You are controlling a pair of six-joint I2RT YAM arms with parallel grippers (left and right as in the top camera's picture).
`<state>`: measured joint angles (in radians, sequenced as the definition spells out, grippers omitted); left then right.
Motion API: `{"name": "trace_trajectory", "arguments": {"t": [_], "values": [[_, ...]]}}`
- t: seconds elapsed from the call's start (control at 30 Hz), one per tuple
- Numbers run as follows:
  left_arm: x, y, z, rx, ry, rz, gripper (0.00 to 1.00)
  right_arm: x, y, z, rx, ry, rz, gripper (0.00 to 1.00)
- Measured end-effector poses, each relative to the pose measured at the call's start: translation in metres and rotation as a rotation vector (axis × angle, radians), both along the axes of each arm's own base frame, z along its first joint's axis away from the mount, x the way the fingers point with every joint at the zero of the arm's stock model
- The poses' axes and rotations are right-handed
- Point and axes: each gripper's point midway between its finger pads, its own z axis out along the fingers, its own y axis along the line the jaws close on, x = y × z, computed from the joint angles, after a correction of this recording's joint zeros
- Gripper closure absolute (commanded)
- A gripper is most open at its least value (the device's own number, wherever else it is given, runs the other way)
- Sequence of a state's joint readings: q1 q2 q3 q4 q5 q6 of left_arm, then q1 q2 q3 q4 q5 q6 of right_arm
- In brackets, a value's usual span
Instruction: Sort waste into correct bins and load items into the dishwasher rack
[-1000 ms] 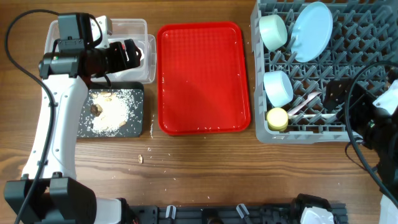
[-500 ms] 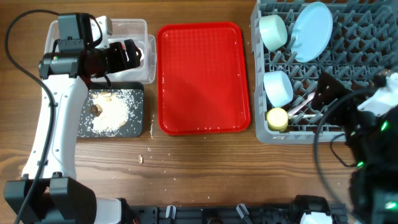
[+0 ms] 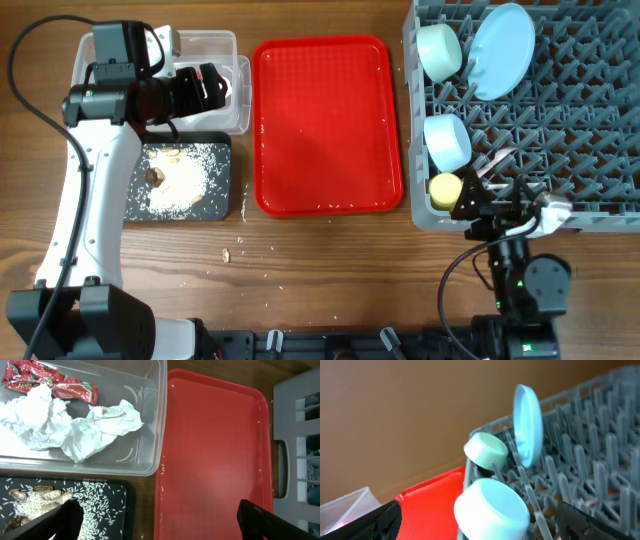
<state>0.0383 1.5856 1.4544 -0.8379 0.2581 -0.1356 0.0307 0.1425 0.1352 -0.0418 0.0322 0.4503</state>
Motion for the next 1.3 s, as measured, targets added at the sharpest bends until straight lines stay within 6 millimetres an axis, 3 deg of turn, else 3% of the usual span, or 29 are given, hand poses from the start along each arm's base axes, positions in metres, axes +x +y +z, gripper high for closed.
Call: {"name": "trace_trajectory", "arguments": {"t": [0.2, 0.57, 1.3], "values": [[0.0, 0.0, 0.0, 0.0, 0.0, 0.0, 0.0, -0.002, -0.008, -0.027, 0.08, 0.0, -0.056, 0.0], [0.0, 0.0, 0.0, 0.0, 0.0, -0.001, 0.0, -0.002, 0.005, -0.022, -0.14, -0.046, 0.027, 0.0], [0.0, 0.001, 0.0, 0.007, 0.001, 0.004, 0.0, -0.002, 0.007, -0.022, -0.166, -0.046, 0.04, 0.0]]}}
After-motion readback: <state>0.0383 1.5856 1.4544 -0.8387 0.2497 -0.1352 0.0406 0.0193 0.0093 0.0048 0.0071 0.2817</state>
